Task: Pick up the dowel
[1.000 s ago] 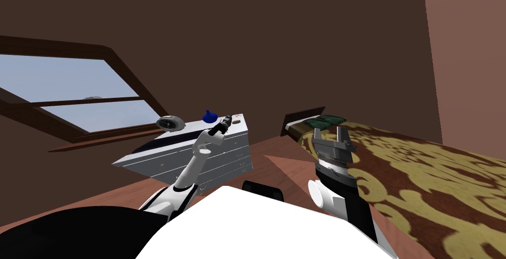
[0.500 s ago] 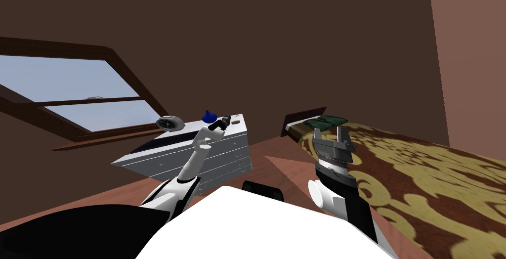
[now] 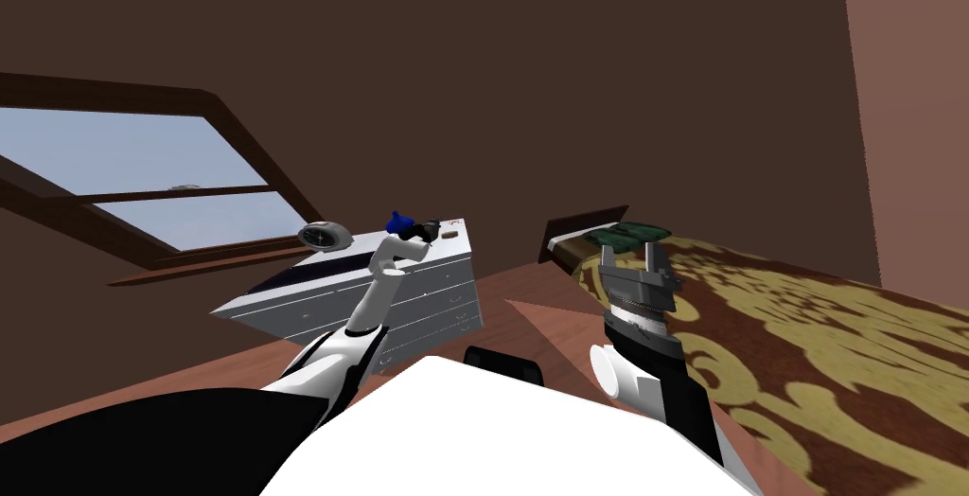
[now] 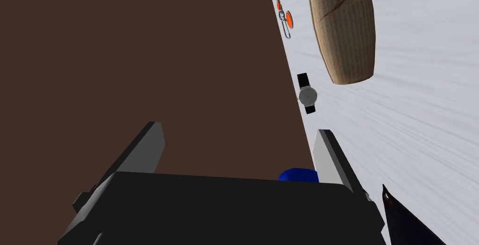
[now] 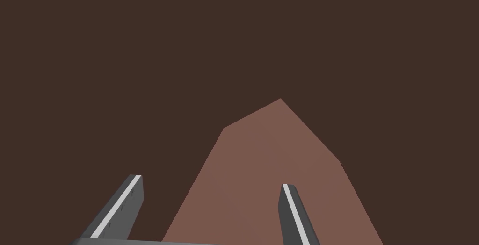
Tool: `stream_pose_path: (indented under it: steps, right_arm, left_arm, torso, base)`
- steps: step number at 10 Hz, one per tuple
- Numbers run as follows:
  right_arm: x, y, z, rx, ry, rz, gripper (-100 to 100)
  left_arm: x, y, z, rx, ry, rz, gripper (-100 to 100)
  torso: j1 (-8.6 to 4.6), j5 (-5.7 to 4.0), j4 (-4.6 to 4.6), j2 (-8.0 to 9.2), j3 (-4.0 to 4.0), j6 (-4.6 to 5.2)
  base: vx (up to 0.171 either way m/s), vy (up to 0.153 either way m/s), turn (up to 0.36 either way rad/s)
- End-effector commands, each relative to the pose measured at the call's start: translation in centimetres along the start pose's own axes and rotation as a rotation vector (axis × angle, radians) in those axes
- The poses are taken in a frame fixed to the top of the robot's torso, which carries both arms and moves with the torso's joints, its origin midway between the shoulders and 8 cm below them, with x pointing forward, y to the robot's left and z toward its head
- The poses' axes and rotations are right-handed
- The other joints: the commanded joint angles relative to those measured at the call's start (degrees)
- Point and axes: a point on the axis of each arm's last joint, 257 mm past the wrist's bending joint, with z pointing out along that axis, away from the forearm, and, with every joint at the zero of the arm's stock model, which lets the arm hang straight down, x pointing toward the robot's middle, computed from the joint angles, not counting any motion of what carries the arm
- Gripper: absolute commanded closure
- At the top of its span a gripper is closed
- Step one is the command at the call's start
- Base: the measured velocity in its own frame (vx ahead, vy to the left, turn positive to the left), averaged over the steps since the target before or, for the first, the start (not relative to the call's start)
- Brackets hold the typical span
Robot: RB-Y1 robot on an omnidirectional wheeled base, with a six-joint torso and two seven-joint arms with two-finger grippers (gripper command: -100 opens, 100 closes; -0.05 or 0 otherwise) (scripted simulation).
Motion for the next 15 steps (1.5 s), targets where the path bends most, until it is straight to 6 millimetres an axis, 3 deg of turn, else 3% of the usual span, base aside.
stream_pose_path:
  steps: [1,4,15]
  right_arm:
    - [0.0,0.0,0.0,0.000,0.000,0.000,0]
    - [0.0,0.0,0.0,0.000,0.000,0.000,0]
    - [0.0,0.0,0.0,0.000,0.000,0.000,0]
  left_arm:
    - [-0.2,0.6,0.0,-0.026,-0.004,-0.005,-100]
    - [-1.5,0.3,0.7,-0.091,-0.009,-0.072,-100]
    - [-2.9,3.2,0.5,-0.339,0.002,-0.214,-100]
  torso:
    - [0.00,0.00,0.00,0.00,0.00,0.00]
    - [0.01,0.00,0.00,-0.02,-0.01,0.00]
    - [0.04,0.01,-0.02,-0.09,-0.05,-0.01]
  base:
    - [0.018,-0.012,0.000]
    - [0.041,-0.026,0.038]
    - [0.045,-0.021,0.032]
